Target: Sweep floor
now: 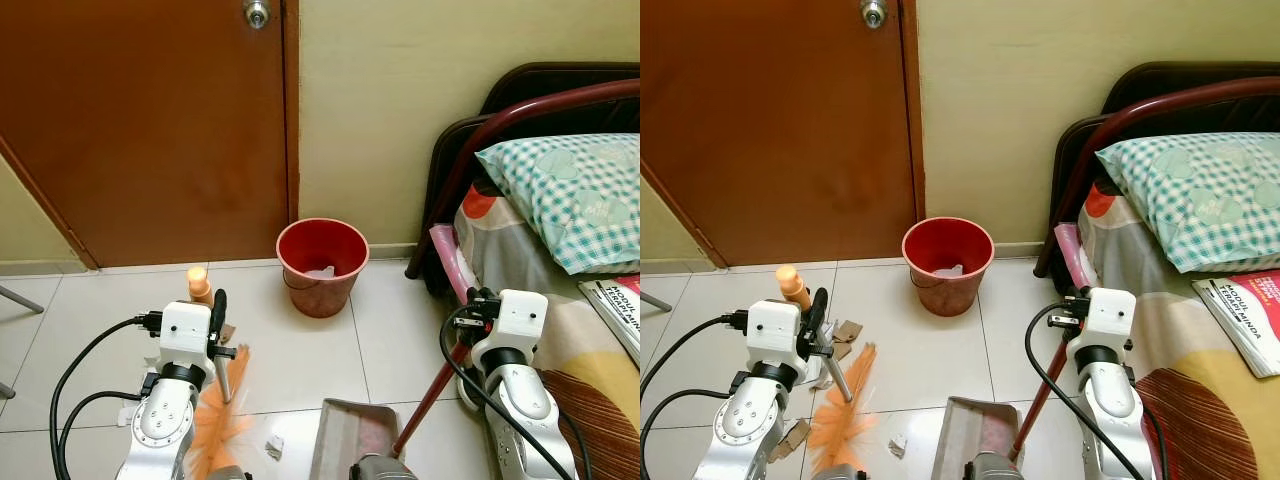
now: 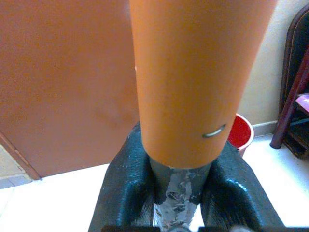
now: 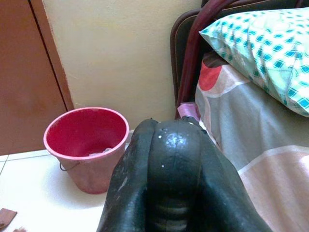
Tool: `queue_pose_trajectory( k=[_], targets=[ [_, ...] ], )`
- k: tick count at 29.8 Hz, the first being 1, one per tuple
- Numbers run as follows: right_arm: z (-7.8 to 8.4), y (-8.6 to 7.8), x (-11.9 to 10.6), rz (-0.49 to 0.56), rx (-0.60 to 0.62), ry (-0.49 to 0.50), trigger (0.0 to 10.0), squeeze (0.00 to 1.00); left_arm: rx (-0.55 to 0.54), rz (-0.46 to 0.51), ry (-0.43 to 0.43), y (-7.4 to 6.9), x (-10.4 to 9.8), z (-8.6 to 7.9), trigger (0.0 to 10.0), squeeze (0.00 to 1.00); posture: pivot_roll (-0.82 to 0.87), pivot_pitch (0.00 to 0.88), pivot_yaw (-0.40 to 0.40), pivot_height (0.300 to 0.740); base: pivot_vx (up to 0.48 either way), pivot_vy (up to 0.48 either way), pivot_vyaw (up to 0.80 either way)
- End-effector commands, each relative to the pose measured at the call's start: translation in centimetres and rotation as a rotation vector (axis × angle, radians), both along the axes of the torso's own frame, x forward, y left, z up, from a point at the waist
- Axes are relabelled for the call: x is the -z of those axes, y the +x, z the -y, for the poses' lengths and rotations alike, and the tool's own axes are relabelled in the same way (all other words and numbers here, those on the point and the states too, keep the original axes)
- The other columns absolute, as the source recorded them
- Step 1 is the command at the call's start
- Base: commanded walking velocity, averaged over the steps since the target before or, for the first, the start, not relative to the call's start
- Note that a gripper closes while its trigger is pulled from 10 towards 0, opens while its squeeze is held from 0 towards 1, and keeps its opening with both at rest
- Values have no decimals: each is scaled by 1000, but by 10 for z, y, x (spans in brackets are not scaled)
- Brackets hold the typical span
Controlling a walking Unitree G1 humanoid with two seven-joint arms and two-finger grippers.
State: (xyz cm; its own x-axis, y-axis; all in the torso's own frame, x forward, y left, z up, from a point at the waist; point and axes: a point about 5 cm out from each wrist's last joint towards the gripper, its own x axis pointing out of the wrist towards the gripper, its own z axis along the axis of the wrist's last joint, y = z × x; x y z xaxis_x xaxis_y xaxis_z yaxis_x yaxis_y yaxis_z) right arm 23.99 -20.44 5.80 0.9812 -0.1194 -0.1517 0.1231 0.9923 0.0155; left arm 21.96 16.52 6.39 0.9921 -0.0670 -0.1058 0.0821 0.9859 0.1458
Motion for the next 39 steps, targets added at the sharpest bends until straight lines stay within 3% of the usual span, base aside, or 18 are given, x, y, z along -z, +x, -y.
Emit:
queue_pose_trajectory(
  k=[1, 2, 33, 35, 39],
  targets=[
    [-62, 42, -33, 126, -220, -10, 10000, 0, -34, 47, 22, 35, -21, -4, 10000, 0, 40, 0, -10, 740, 0, 0, 0],
    [-68, 40, -27, 106, -206, -12, 10000, 0, -57, 65, 39, 36, -23, -9, 10000, 0, 28, 0, -11, 740, 0, 0, 0],
    [-71, 39, -26, 108, -209, -21, 10000, 0, -69, 69, 37, 37, -25, -10, 10000, 0, 28, 0, -11, 740, 0, 0, 0],
    [-67, 58, -41, 151, -238, -8, 10000, 0, 67, 77, -34, 40, -33, 22, 10000, 0, -12, 62, -17, 740, 0, 0, 0],
    [-66, 62, -43, 160, -230, -13, 10000, 0, 85, 62, -56, 41, -32, 28, 10000, 0, -13, 67, -15, 740, 0, 0, 0]
  ],
)
